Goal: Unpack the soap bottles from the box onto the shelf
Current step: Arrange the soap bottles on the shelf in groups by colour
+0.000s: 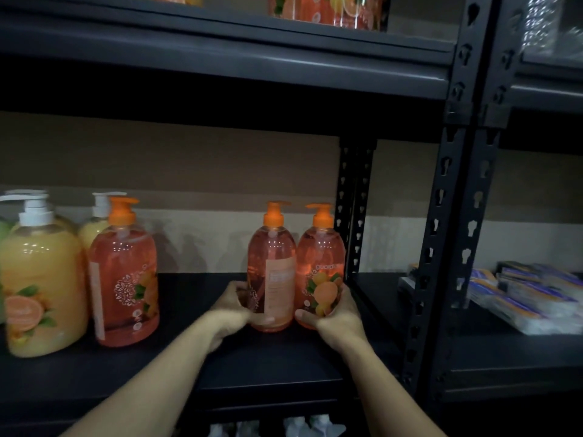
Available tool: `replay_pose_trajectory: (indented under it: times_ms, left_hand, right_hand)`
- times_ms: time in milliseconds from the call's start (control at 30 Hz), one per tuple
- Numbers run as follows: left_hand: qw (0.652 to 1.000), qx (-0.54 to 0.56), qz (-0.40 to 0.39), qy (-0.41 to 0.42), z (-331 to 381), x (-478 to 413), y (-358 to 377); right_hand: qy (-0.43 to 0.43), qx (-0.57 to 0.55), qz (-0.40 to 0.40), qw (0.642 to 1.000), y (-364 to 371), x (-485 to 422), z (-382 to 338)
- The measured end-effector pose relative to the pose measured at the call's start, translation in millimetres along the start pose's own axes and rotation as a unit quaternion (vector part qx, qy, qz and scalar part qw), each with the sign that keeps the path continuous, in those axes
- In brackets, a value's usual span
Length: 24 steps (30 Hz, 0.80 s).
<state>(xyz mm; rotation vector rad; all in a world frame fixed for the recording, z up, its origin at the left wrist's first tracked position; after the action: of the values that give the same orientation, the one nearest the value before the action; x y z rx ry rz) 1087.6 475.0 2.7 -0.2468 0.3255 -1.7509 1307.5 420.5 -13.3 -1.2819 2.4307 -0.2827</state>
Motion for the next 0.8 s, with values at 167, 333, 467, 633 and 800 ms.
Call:
replay_pose_trajectory:
  times_ms: [167,333,467,633,800]
  left_hand:
    - [0.991,0.032,-0.126,0.028,6.5,-8.8,3.6]
    - [0.996,0.058,-0.061,0.04,0.3,-17.1,4.0]
    - [0.994,0.065,0.081,0.031,0.1,-4.8,6.9]
    - [0.976,-0.041,0.216,0.013,12.7,15.5,20.4]
    - [0.987,-0.031,0.159,-0.002,8.8,6.6,18.9]
  right_hand:
    - [0.017,-0.014,-0.018,1.0,-2.0,2.8,-1.4]
    - [0.02,-0.018,-0.019,0.999,-2.8,4.3,-3.6]
    - [0.022,-0.016,-0.014,1.0,-2.0,4.6,-1.4]
    - [0.012,-0.009,-0.013,1.0,-4.3,8.7,-7.5]
    - [0.014,-0.007,-0.009,1.0,-5.3,8.2,-6.7]
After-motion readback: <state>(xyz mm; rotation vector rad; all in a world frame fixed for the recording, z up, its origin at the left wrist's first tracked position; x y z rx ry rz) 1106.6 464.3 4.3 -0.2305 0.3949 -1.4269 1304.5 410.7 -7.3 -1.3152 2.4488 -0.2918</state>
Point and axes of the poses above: each hand's wrist, its own x-axis away from the middle knuckle, its own y-axis out of the palm, z = x × y, the point moved 7 cm from there along -x, towards the middle knuckle, and after that the axes turned 3 degrees about z, right-handed, at the moved point
